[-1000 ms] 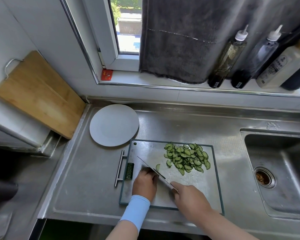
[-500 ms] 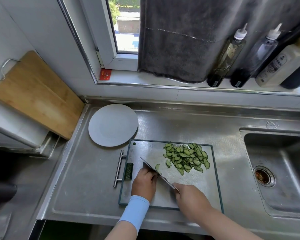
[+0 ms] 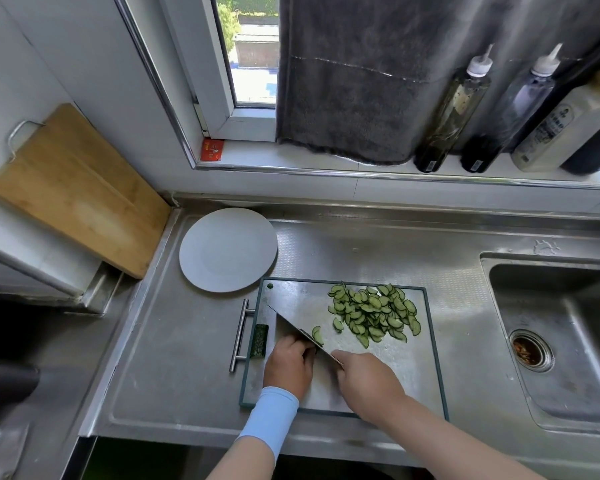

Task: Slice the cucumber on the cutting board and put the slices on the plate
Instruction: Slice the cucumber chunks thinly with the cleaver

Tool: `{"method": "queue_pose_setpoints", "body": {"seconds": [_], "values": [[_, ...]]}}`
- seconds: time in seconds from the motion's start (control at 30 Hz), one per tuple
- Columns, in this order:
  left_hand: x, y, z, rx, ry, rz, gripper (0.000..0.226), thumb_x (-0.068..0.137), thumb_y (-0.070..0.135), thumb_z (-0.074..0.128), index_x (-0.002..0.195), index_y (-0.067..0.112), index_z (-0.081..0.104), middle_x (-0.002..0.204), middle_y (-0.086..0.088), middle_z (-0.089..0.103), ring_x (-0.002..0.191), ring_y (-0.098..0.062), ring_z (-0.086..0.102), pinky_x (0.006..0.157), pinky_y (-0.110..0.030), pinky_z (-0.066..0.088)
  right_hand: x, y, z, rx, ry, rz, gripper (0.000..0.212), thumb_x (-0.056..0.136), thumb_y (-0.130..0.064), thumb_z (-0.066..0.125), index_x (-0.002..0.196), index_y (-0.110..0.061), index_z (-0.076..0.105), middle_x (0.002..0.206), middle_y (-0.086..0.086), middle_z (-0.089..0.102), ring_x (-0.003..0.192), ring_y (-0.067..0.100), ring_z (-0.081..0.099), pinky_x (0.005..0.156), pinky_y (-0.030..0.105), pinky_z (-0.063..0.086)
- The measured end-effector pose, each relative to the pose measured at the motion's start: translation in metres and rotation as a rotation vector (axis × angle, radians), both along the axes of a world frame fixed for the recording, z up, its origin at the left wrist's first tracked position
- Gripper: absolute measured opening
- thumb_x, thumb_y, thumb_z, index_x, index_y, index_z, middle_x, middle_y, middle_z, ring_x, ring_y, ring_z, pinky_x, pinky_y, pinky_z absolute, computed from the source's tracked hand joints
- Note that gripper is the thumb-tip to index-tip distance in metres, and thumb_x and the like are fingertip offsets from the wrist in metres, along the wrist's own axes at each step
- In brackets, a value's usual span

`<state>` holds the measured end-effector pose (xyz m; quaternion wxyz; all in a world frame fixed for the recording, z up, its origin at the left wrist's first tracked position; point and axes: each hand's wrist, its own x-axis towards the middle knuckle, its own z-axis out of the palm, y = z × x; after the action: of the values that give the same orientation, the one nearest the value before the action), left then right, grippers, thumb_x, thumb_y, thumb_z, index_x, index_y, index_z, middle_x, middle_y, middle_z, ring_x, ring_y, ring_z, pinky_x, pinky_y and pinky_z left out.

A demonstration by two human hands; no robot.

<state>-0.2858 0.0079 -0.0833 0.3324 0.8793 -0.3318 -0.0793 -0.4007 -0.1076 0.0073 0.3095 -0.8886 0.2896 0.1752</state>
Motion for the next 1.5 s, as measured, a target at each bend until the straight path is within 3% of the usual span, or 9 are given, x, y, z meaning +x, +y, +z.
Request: {"method": "queue_pose_setpoints", "body": {"seconds": [0.2,0.43,0.57,0.67,0.73,0.87,1.5], "values": [[0.002,0.000,0.001,-0.006,0.032,-0.005,0.015,0.073,0.010,0.077,0.083,0.022,0.075,0.089,0.000,0.067,0.083,-0.021,0.063,0.067,-0.028,0.055,-0.027,0.000,0.002,-0.022,-0.044,0.010,0.016,0.095,-0.021,0.040,0.098,-0.024,0.055,0.073,-0.001,0.060,0.069,0.022,0.052,0.059,0.033,0.041],[0.001,0.002,0.001,0.017,0.053,0.012,0.010,0.075,0.014,0.075,0.081,0.021,0.074,0.087,0.000,0.063,0.076,-0.021,0.062,0.064,-0.027,0.054,-0.048,-0.004,0.003,-0.010,-0.013,-0.016,0.029,0.095,-0.020,0.038,0.115,-0.023,0.058,0.090,0.004,0.069,0.081,0.023,0.061,0.071,0.036,0.050],[0.002,0.001,0.001,0.000,0.033,0.008,0.014,0.072,0.011,0.079,0.080,0.022,0.074,0.085,0.001,0.065,0.077,-0.019,0.062,0.063,-0.025,0.053,-0.039,0.000,0.003,0.028,-0.011,-0.028,0.024,0.094,-0.017,0.039,0.106,-0.021,0.060,0.083,0.001,0.067,0.077,0.023,0.059,0.066,0.035,0.047],[0.002,0.001,0.000,0.003,0.013,-0.008,0.017,0.069,0.008,0.081,0.079,0.021,0.075,0.083,0.002,0.065,0.079,-0.018,0.062,0.061,-0.026,0.054,-0.025,-0.001,-0.002,0.035,0.004,-0.039,0.015,0.091,-0.015,0.039,0.087,-0.019,0.053,0.070,-0.002,0.055,0.068,0.022,0.050,0.053,0.029,0.033],[0.001,0.001,-0.001,0.003,0.008,-0.016,0.017,0.068,0.008,0.081,0.079,0.019,0.075,0.083,0.002,0.064,0.080,-0.018,0.061,0.062,-0.027,0.053,-0.013,0.000,-0.003,0.047,0.015,-0.030,0.014,0.091,-0.015,0.040,0.082,-0.021,0.049,0.069,-0.003,0.053,0.067,0.021,0.047,0.053,0.029,0.033],[-0.001,0.002,0.000,0.011,0.012,-0.007,0.013,0.072,0.011,0.080,0.080,0.019,0.075,0.086,0.002,0.063,0.081,-0.017,0.061,0.060,-0.027,0.054,0.001,-0.001,-0.005,0.054,0.008,-0.018,0.019,0.093,-0.018,0.040,0.090,-0.025,0.057,0.076,-0.004,0.057,0.074,0.024,0.052,0.062,0.033,0.042],[0.000,0.002,0.010,0.043,0.035,0.009,0.011,0.076,0.014,0.077,0.083,0.022,0.075,0.088,0.002,0.065,0.083,-0.016,0.061,0.073,-0.019,0.049,-0.044,-0.006,0.005,0.027,-0.019,0.005,0.017,0.093,-0.018,0.039,0.092,-0.026,0.053,0.074,0.000,0.060,0.069,0.020,0.052,0.065,0.036,0.047]]}}
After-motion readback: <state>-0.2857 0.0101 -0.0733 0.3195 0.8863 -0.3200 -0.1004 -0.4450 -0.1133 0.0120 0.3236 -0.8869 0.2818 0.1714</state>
